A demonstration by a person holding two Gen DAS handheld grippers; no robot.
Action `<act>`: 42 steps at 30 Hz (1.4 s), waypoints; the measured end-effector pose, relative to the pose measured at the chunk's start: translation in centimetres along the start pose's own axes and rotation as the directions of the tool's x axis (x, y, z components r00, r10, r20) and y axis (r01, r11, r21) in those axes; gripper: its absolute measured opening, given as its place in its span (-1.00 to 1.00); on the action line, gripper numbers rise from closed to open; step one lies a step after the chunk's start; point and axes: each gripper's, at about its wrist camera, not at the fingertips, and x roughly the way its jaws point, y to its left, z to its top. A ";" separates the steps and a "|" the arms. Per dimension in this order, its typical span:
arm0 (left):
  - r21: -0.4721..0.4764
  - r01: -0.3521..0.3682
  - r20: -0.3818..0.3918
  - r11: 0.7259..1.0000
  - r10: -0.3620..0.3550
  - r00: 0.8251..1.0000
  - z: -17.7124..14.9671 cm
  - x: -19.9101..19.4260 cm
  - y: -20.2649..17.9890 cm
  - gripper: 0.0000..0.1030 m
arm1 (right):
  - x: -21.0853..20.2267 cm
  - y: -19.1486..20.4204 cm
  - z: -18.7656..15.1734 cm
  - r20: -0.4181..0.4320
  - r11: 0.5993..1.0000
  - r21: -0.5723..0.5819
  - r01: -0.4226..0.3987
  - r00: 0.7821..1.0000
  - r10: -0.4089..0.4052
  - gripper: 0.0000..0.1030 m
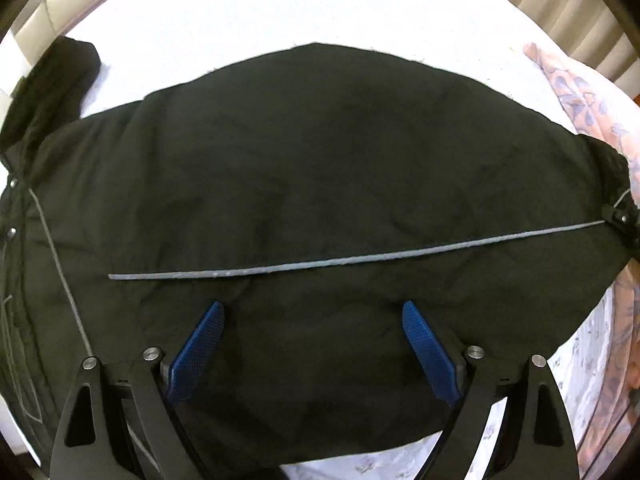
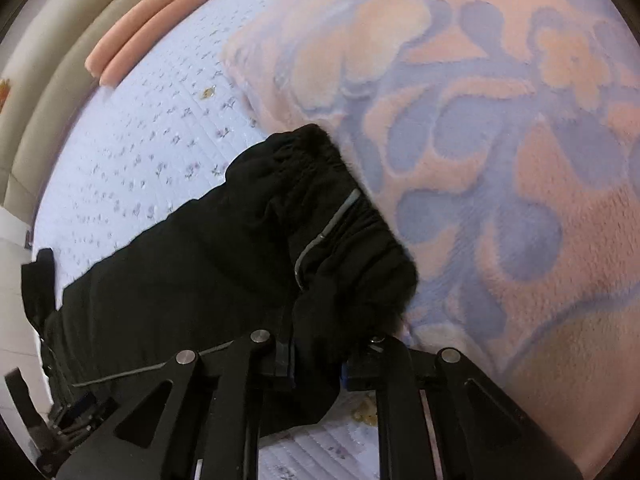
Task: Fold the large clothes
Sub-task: 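Reach the right gripper to the sleeve cuff by the pillow and grasp it, then carry the held sleeve with the right gripper across the jacket body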
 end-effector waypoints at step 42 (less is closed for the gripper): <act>-0.502 -0.082 0.122 0.861 0.165 0.979 -24.5 -12.2 43.6 0.75 | -3.1 56.3 -37.5 -0.012 0.591 -0.797 -0.126 0.981 0.194 -0.73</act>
